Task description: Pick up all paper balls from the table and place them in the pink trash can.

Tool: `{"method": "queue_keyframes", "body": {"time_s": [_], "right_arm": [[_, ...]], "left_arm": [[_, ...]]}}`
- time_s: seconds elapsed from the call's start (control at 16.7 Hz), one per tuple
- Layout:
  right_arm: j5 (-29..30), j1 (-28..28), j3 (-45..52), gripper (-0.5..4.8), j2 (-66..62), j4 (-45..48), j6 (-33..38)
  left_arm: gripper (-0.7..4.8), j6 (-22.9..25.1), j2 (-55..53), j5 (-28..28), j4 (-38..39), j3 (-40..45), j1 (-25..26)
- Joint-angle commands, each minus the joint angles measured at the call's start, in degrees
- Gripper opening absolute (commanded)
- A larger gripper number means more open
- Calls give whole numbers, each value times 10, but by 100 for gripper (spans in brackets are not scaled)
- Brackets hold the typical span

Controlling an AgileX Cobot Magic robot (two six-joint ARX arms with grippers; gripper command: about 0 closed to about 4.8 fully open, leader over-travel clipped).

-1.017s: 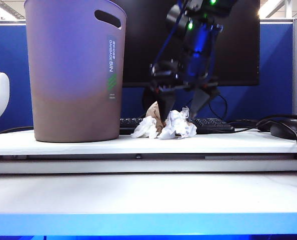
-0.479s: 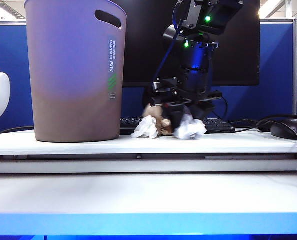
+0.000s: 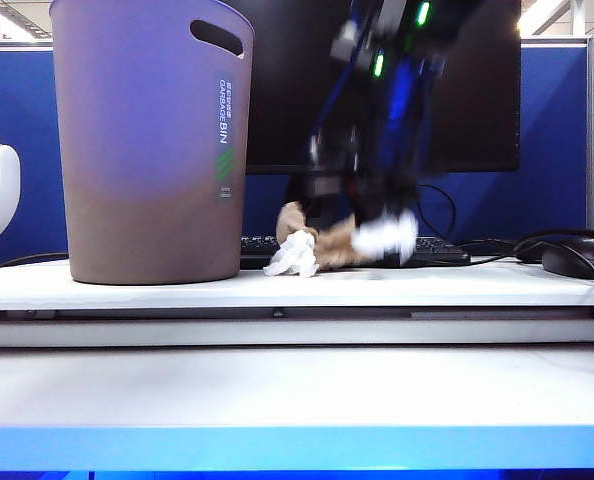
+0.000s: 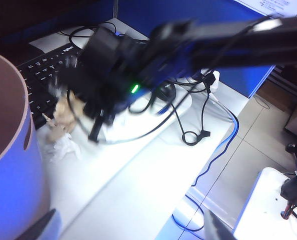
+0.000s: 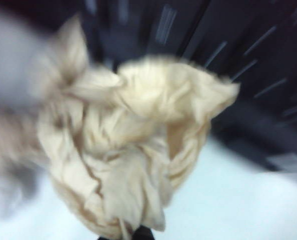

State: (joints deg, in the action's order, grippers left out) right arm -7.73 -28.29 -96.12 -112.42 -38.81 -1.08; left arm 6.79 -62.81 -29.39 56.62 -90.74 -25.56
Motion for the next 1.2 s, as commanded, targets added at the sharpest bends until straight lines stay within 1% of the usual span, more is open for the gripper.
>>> {"method": "queue_keyframes", "body": {"time_s": [0.06,0.12,0.18,0.24,0.3,0.48,0.54,0.66,0.84,0.96,1.02,1.08,1.14,1.2], "right_arm": [[141,-1,-5,-6,85,92,-6],[200,-3,-6,-6,102,132,-6],[218,-8,-6,-6,115,169,-2],[216,-17,-10,-6,122,190,-2],[217,-28,-46,-6,123,192,-2],[220,-51,-84,-6,123,232,-2],[221,-63,-111,-6,116,258,-2],[230,-79,-154,-6,101,257,-2],[233,-98,-175,-6,81,271,-2],[245,-115,-184,-6,58,268,-2],[241,-122,-184,-6,52,266,-3],[242,-125,-184,3,47,264,-5],[242,-125,-184,78,47,262,-7],[242,-125,-184,236,47,263,-7]], "left_arm": [[371,5,2,-2,-5,-2,0],[371,4,2,-2,-5,-2,0],[371,4,2,-2,-5,-2,0],[371,2,2,3,-5,-2,0],[371,2,3,26,-1,-2,0],[371,12,5,83,12,-2,0],[371,14,7,147,21,-2,0],[371,18,13,214,27,-2,0],[372,29,20,267,25,-2,0],[371,29,23,285,25,-2,0],[371,29,24,296,24,-2,0],[371,30,26,312,25,-2,0],[371,33,28,322,25,-2,0],[372,38,29,322,24,-2,0]]}}
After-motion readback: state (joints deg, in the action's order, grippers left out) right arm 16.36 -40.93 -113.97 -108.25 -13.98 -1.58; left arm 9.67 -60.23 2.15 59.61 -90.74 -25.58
